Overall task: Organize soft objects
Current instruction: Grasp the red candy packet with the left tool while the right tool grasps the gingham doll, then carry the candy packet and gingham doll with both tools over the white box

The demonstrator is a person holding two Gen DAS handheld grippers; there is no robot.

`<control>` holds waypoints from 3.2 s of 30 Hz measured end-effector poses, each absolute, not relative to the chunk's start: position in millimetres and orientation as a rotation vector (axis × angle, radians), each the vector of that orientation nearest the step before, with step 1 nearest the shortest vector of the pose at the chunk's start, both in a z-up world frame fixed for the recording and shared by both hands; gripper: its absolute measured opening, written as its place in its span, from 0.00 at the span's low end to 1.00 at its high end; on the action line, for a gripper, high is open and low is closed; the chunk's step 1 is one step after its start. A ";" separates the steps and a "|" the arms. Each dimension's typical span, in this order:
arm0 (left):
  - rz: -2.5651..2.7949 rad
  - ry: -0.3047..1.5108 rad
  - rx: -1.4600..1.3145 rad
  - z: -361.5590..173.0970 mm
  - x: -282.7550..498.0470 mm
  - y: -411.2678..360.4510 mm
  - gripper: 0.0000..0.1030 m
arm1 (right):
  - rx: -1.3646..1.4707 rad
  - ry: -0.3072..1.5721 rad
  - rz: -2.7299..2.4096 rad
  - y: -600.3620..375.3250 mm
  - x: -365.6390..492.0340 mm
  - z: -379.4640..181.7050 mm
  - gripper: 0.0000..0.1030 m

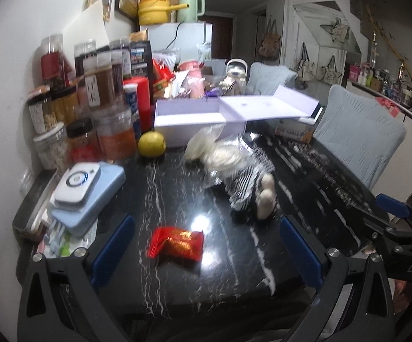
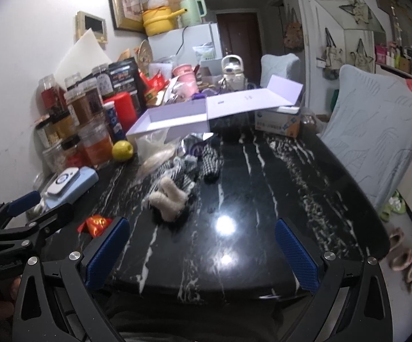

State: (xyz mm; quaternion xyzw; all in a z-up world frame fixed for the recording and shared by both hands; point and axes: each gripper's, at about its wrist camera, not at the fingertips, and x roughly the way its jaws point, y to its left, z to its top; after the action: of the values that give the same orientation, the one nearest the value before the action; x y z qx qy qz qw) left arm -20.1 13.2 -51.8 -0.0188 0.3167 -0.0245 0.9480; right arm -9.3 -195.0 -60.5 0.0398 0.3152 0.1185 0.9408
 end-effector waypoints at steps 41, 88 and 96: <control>-0.144 0.754 -0.049 -130.3 39.0 41.7 0.56 | -0.023 0.733 0.340 -158.1 51.3 -112.6 1.00; -0.206 0.780 -0.165 -86.6 91.3 44.6 0.56 | 0.033 0.856 0.478 -157.1 121.7 -124.8 0.49; -0.275 0.767 -0.139 -78.9 83.4 18.1 0.56 | 0.086 0.824 0.492 -176.3 95.6 -115.4 0.49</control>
State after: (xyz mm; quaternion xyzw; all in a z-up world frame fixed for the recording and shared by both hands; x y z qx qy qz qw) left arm 83.4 18.1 -78.9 -0.0678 0.3726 -0.1337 0.9158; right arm 95.6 -176.3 -115.4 0.0415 0.3961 0.2367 0.8862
